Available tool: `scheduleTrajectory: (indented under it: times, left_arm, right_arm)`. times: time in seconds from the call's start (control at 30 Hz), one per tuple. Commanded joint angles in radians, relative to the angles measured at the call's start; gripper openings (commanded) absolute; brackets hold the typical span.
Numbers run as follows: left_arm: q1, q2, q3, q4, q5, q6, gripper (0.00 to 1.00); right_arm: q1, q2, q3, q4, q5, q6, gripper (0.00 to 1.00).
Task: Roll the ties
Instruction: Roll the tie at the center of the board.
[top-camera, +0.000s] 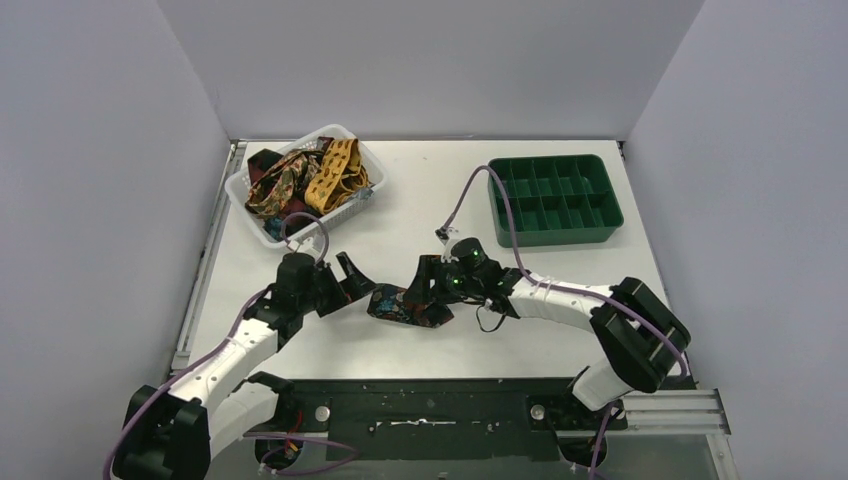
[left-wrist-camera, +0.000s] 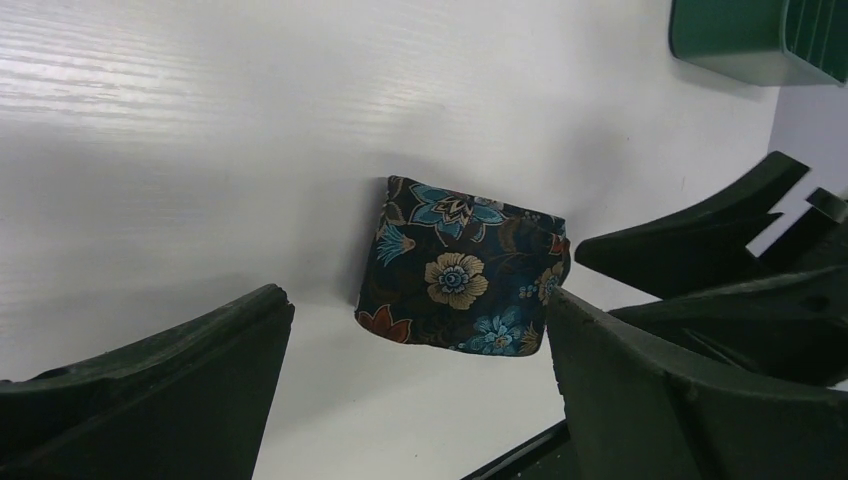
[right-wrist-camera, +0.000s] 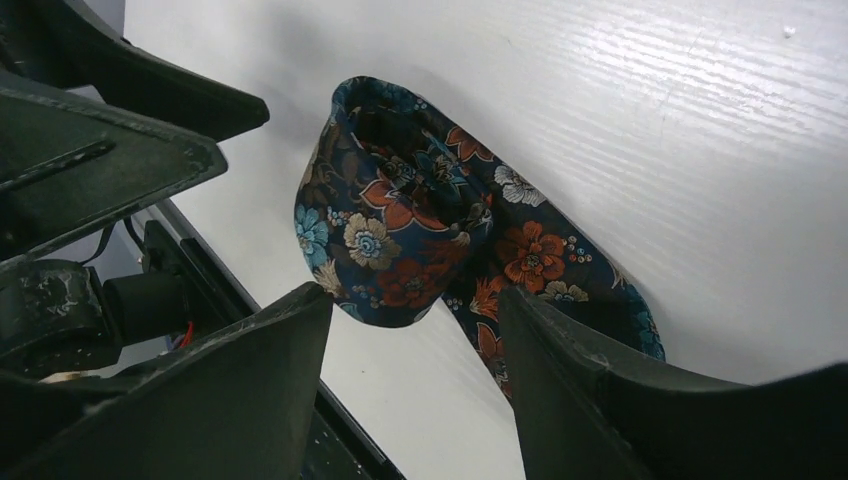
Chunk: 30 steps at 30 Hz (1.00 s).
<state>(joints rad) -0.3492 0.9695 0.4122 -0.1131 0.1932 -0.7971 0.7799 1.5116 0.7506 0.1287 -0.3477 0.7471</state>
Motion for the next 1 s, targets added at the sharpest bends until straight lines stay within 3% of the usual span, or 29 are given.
scheduleTrajectory:
  times: [0.0,0.4,0.97]
  left_arm:
    - [0.01,0.035,-0.001,0.146,0.088,0.034,0.97]
    - [0.018,0.113,-0.01,0.173,0.162,0.102,0.97]
    - [0.02,0.284,-0.017,0.353,0.278,0.121,0.96]
  right_arm:
    - [0.001,0.061,0.05,0.045,-0.058,0.047,0.62]
    - [-0.026,0.135,0.066,0.045,-0.097,0.026,0.6]
    - [-0.063,0.204,0.088,-0.009,-0.113,0.022,0.57]
